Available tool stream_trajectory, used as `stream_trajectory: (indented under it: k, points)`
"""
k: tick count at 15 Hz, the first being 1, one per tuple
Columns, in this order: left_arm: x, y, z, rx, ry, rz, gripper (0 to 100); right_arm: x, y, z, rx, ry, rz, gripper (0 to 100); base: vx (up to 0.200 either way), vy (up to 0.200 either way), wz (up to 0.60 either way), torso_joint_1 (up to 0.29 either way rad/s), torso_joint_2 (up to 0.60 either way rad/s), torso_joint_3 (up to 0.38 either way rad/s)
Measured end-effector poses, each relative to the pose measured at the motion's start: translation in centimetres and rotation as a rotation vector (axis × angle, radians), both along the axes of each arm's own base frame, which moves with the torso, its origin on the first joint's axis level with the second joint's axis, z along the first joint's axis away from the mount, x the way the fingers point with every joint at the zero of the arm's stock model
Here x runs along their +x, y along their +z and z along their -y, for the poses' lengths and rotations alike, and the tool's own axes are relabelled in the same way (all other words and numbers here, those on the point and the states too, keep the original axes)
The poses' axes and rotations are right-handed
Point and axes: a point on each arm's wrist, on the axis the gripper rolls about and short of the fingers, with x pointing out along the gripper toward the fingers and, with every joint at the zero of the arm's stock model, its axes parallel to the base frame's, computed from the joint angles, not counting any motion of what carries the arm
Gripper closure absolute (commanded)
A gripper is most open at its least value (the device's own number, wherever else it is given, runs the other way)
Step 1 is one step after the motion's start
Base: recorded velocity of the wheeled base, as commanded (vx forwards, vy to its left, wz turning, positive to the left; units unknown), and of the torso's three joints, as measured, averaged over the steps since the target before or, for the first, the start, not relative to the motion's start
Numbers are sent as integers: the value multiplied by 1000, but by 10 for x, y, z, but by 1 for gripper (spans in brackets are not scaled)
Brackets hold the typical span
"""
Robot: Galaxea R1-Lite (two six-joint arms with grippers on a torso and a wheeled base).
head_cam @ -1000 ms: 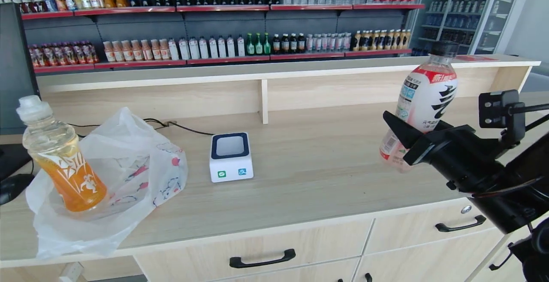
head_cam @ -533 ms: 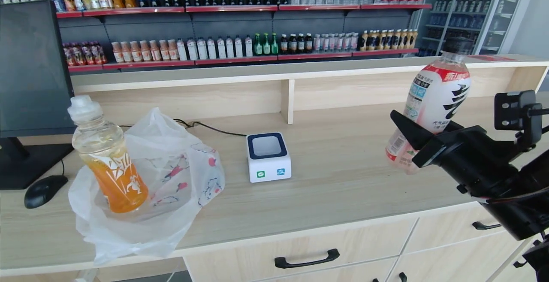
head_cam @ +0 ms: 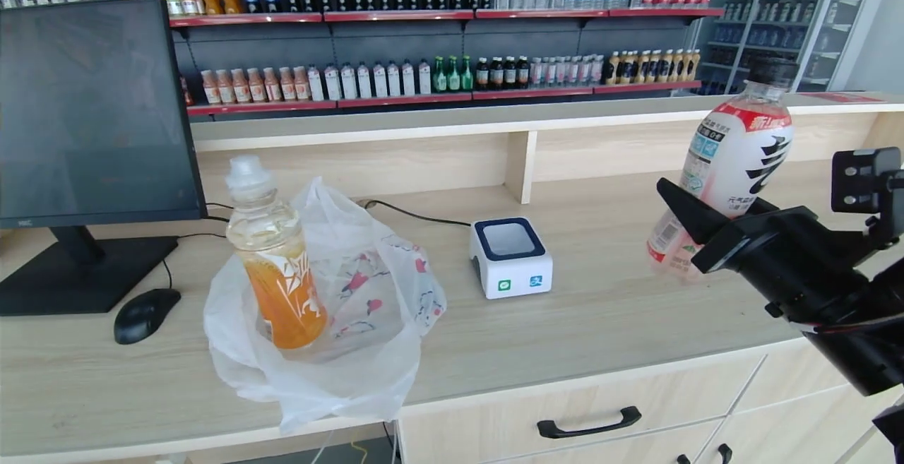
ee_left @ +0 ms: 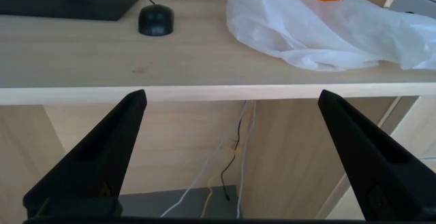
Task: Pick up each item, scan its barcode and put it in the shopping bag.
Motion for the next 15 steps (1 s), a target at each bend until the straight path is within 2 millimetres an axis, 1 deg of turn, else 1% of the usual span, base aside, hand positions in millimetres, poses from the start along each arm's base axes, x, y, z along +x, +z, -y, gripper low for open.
stream_trajectory:
  k: [1, 9, 12, 15]
  points:
    - [0, 0, 0, 0, 1, 0, 0, -1, -1, 0, -1, 0, -3, 100, 0, 200, 0, 2, 7, -2]
    - [0, 0, 0, 1, 0, 0, 0, -11, -2, 6, 0, -6, -11, 100, 0, 0, 0, 0, 0, 0]
    - [0, 0, 0, 1, 1, 0, 0, -11, -1, 10, 4, -25, -7, 100, 0, 0, 0, 0, 0, 0]
    - [0, 0, 0, 1, 0, 0, 0, -8, 1, 10, 6, -24, 2, 100, 0, 0, 0, 0, 0, 0]
